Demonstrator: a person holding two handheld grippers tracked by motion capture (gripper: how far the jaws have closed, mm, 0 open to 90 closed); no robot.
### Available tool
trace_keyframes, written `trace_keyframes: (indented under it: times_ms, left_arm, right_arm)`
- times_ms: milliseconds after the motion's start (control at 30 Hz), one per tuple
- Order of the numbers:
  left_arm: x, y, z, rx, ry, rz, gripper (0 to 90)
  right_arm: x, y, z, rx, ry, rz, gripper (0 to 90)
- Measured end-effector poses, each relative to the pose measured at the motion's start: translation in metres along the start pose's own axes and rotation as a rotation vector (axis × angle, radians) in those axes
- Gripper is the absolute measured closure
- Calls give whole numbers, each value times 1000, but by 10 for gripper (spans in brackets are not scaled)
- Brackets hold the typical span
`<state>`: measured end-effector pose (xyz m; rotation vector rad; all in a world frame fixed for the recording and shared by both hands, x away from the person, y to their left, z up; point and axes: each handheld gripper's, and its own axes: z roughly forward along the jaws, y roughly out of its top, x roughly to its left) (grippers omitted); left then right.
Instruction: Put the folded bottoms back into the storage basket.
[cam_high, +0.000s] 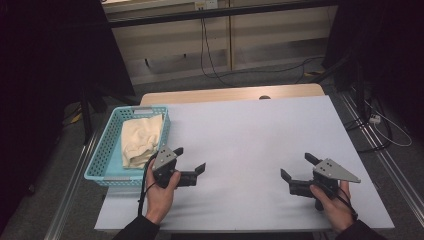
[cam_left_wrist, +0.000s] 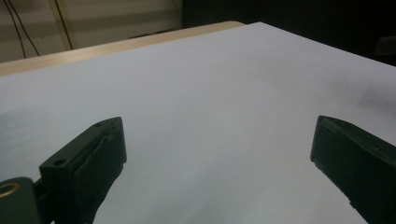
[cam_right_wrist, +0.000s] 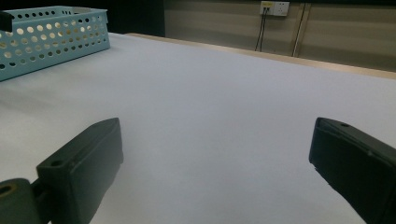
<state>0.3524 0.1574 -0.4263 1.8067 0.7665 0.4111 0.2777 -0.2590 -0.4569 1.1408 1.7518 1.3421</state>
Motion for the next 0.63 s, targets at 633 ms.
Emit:
trace_keyframes:
  times_ms: [633]
  left_arm:
    - [-1,-12,13,53,2,5,36]
  right_arm:
    - [0,0,1,4,2,-2,26]
